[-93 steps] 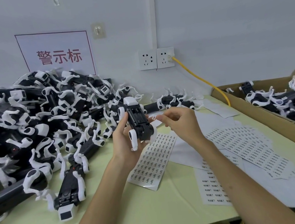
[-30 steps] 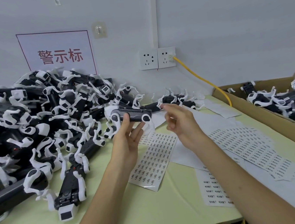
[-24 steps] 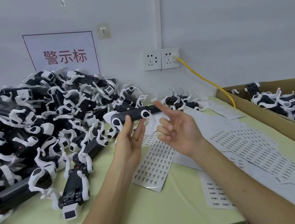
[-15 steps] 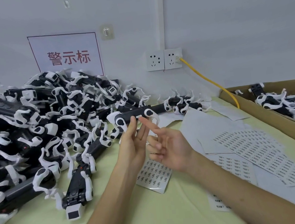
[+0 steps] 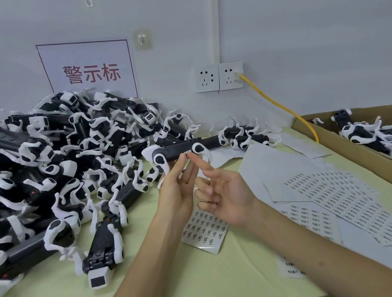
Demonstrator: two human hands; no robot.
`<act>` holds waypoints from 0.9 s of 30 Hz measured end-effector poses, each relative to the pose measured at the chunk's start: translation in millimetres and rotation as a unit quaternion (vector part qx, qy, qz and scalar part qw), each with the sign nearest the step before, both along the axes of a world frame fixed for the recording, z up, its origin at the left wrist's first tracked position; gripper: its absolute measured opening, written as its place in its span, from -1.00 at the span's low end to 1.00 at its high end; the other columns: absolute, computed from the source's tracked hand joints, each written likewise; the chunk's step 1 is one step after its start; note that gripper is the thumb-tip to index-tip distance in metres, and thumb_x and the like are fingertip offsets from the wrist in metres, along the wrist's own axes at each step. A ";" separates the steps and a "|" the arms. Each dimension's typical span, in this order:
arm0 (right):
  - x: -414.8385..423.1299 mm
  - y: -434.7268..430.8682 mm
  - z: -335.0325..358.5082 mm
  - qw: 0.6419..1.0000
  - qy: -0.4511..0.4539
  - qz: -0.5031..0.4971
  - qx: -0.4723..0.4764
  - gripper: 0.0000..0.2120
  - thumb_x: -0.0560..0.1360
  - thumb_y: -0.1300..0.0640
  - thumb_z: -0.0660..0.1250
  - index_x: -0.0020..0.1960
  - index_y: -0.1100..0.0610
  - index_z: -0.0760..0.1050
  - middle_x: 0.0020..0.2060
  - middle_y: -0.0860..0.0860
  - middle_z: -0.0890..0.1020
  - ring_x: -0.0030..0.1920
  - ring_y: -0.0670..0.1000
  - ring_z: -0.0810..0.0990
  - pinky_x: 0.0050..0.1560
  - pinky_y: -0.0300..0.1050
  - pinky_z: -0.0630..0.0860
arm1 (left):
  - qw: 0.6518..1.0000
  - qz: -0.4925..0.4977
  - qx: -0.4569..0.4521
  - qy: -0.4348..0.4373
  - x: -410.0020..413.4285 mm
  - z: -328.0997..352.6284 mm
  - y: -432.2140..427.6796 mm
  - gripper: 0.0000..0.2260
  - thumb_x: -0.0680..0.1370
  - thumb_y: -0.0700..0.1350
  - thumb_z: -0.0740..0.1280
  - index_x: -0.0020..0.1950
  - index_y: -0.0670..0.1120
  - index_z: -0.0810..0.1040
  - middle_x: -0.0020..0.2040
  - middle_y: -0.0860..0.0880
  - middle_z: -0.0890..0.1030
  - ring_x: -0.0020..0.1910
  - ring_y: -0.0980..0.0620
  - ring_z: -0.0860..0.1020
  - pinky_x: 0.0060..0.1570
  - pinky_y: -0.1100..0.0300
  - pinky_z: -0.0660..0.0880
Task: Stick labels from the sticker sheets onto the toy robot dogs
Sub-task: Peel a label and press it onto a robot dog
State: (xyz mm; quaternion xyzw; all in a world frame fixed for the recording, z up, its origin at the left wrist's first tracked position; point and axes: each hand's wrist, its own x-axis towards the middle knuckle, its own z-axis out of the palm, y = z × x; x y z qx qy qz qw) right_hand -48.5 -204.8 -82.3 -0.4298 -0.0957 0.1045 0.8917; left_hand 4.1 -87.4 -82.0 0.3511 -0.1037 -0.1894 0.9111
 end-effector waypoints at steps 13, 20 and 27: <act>0.9 -0.5 -0.7 1.000 -0.009 -0.003 0.009 -0.51 0.51 0.16 0.20 0.38 -0.12 0.57 -0.44 -0.02 0.33 -0.39 -0.02 0.08 -0.38 -0.17 0.10 | 0.999 0.004 0.052 -0.013 -3.3 1.6 -2.5 -0.50 0.46 0.07 0.46 0.34 -0.12 0.55 0.26 -0.14 0.68 0.36 -0.05 0.59 0.26 0.04 0.52; -0.1 1.6 -0.5 1.000 -0.005 0.000 0.011 -0.46 0.47 0.17 0.24 0.43 -0.10 0.53 -0.44 0.00 0.31 -0.38 -0.01 0.05 -0.39 -0.17 0.09 | 0.999 0.002 0.037 -0.006 -0.5 -0.6 -1.1 -0.60 0.45 0.04 0.47 0.22 -0.11 0.61 0.21 -0.11 0.71 0.31 0.00 0.62 0.28 0.04 0.51; 1.2 2.0 -4.2 1.000 -0.012 0.001 0.000 -0.47 0.48 0.16 0.25 0.42 -0.11 0.53 -0.43 -0.01 0.33 -0.39 -0.02 0.07 -0.40 -0.17 0.11 | 1.000 0.013 0.020 -0.010 0.8 -1.7 -0.8 -0.66 0.45 0.02 0.49 0.18 -0.07 0.60 0.18 -0.10 0.72 0.25 0.04 0.66 0.09 0.11 0.58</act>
